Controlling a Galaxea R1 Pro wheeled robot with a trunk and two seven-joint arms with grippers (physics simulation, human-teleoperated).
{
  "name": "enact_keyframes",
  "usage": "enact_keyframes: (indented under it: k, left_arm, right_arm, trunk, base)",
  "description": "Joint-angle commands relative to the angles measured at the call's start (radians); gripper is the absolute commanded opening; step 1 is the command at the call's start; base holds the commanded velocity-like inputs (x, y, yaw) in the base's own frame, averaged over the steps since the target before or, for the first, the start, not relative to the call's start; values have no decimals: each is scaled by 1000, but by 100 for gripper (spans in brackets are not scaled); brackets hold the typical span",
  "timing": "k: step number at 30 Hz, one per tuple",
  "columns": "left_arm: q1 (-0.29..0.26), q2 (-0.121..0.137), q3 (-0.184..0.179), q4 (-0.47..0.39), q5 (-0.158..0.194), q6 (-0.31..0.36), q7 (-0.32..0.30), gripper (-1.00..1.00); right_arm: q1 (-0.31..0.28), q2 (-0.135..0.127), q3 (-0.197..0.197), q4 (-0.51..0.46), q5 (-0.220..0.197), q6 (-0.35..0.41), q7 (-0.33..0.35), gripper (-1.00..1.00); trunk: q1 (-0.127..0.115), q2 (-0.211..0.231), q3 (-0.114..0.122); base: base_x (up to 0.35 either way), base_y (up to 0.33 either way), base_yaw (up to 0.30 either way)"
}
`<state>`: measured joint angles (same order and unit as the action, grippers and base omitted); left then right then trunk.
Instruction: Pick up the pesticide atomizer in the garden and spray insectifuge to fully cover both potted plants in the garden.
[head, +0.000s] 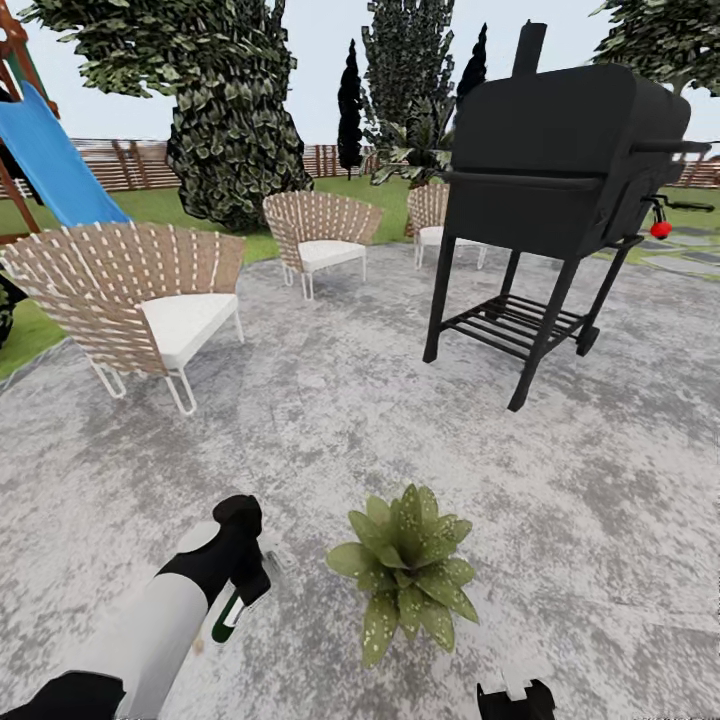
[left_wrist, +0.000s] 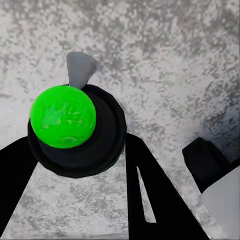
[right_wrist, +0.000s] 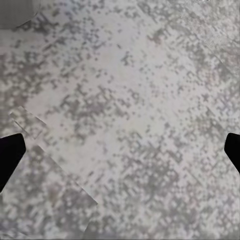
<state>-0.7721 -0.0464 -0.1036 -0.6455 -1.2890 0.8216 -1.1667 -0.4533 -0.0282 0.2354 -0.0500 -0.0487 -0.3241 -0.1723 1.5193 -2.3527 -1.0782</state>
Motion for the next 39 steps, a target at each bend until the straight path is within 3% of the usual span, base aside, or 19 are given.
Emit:
enact_keyframes:
  k: [1,15,29,39]
  left_arm:
    - [0,0,-2,2,-9,7,-9,-100]
    - [4,0,-3,-3,-13,7,-10,-100]
    - [3,-10,-1,-3,-13,8,-7,-100]
    - [10,-9,-4,-3,-13,7,-1,-100]
  right_arm:
    - [-1,-1,8,1,-5,-3,-4,100]
    - [-1,-1,8,1,-4,-3,-4,100]
    - [-1,-1,8,1,-4,-4,-5,100]
    - [-1,2,9,1,-5,-4,-5,100]
  trunk:
    - [0,0,-1]
    - [0,0,-1]
    - [0,0,-1]
    - [0,0,-1]
  base:
    - [189,209,-268]
    - [14,12,-264]
    - [29,90,-24]
    - [66,141,-211]
